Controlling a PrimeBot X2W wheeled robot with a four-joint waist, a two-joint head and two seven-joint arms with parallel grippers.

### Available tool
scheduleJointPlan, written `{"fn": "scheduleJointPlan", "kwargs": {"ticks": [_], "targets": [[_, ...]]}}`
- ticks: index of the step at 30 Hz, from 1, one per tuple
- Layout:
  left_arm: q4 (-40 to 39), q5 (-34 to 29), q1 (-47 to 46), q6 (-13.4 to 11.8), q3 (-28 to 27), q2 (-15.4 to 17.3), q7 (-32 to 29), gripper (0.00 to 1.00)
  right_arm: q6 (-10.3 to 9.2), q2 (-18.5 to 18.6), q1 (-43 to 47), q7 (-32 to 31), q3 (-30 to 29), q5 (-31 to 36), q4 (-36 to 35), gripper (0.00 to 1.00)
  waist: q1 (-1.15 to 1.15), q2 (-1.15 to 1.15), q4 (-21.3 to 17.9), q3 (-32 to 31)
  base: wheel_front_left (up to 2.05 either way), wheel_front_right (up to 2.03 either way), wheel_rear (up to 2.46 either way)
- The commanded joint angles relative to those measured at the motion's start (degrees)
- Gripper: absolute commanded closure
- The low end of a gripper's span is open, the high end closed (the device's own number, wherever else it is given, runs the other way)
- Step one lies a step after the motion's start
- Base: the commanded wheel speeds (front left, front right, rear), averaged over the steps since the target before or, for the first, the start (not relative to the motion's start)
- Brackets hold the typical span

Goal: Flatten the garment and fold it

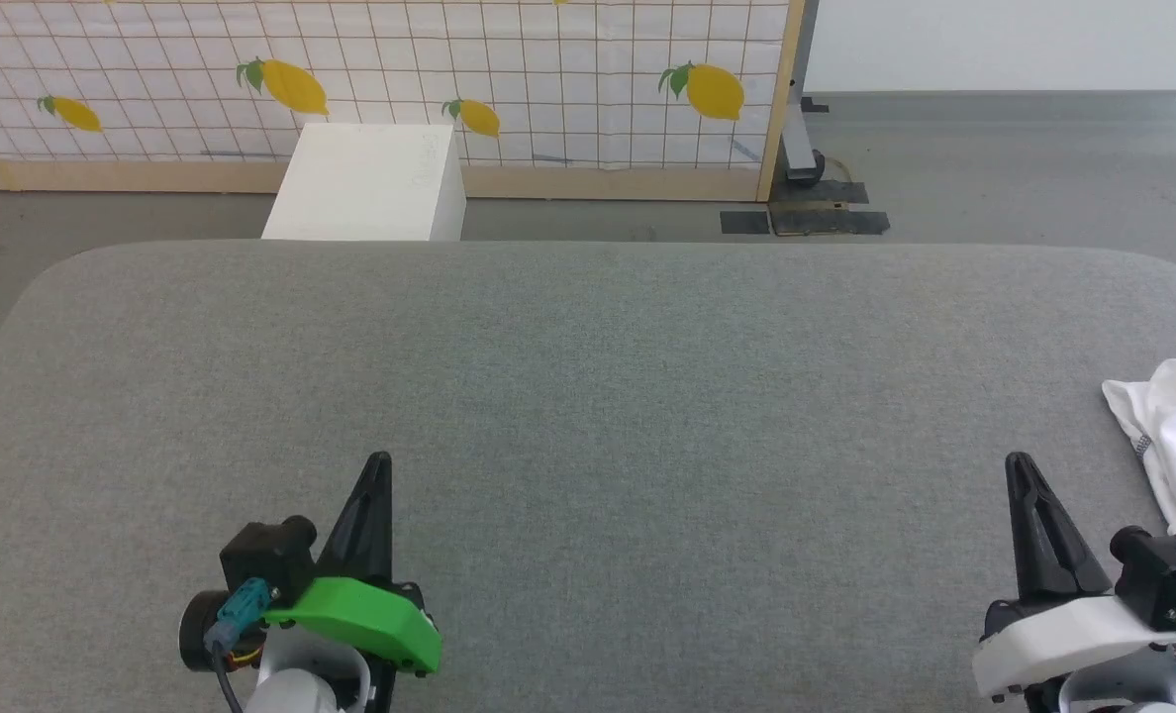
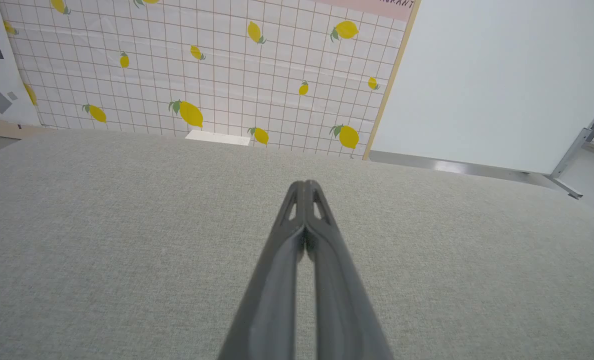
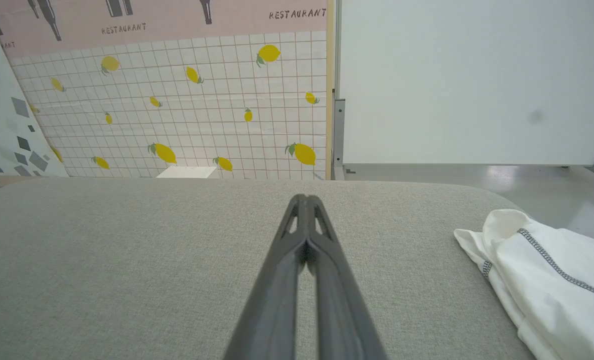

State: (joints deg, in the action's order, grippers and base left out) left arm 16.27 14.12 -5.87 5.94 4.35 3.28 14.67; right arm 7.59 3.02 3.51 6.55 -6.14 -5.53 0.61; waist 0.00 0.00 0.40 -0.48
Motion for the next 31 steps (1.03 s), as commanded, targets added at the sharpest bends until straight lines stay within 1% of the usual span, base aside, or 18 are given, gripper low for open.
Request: {"fn": "scheduleJointPlan", "kwargs": {"ticks": [1,31], "targets": [[0.0,0.0,0.0,0.0,0.0,0.0,0.0,1.0,0.0,0.0,0.0,0.0,0.0,0.0,0.0,1.0,0.0,0.0,0.0,0.0,0.0,0.0,0.0],[-3.8,-3.3,1.4,-1.4,-1.0,-0.1,-3.5,1.0,-0.02,0.0,-0.8,-1.5,1.4,1.3,-0.1,1.0,0.0,0.0,-0.1,0.1,0.0,0.0,0.0]]}}
